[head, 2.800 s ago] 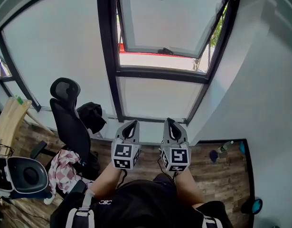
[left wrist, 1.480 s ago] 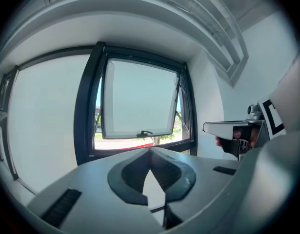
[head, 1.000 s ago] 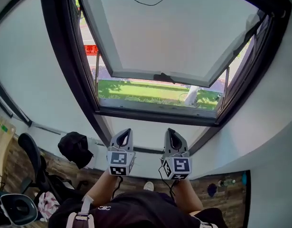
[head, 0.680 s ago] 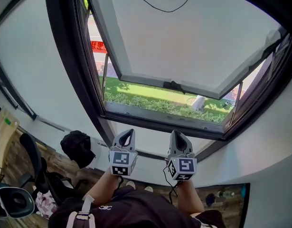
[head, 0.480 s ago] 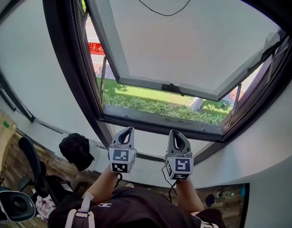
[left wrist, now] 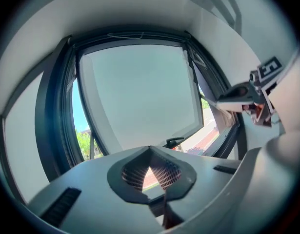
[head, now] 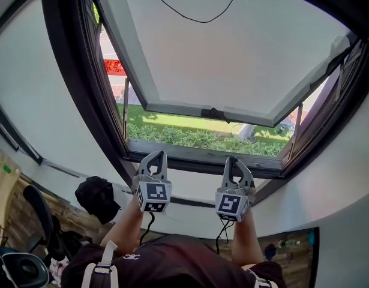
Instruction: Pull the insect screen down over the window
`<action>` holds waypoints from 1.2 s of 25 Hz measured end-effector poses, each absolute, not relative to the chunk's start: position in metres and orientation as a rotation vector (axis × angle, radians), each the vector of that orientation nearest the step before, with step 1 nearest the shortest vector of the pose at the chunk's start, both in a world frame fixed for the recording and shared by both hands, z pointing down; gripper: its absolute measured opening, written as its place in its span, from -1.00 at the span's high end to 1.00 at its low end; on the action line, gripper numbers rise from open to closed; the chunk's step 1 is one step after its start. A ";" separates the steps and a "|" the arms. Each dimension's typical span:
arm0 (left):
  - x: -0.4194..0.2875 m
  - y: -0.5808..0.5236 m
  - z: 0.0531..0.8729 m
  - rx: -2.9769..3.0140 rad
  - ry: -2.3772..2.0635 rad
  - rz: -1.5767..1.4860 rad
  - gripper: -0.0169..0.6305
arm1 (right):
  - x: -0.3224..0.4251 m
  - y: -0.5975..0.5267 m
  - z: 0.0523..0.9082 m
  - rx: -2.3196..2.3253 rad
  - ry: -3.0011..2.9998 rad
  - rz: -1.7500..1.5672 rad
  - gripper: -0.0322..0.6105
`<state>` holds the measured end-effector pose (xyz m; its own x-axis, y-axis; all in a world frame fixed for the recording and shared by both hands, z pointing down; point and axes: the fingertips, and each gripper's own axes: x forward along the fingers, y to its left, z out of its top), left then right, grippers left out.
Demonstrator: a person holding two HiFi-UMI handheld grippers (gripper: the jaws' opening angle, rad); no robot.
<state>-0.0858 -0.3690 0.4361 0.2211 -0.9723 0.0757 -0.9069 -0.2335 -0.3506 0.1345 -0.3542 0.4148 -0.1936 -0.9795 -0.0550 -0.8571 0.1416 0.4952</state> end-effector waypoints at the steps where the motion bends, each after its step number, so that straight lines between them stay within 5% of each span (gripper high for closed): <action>1: -0.088 -0.372 0.431 -2.187 1.757 -0.455 0.90 | 0.144 -0.357 0.411 1.774 -2.073 -0.678 0.88; 5: -0.104 -0.384 0.411 -1.879 1.712 -0.618 0.81 | 0.189 -0.365 0.394 1.777 -1.935 -0.758 0.87; 7: -0.112 -0.390 0.403 -1.804 1.694 -0.667 0.61 | 0.210 -0.368 0.386 1.784 -1.884 -0.771 0.55; 10: -0.125 -0.397 0.393 -1.748 1.683 -0.698 0.44 | 0.240 -0.367 0.374 1.824 -1.792 -0.797 0.47; 30: -0.188 -0.411 0.162 -1.350 1.625 -0.508 0.44 | 0.317 -0.361 0.197 1.749 -1.376 -1.195 0.40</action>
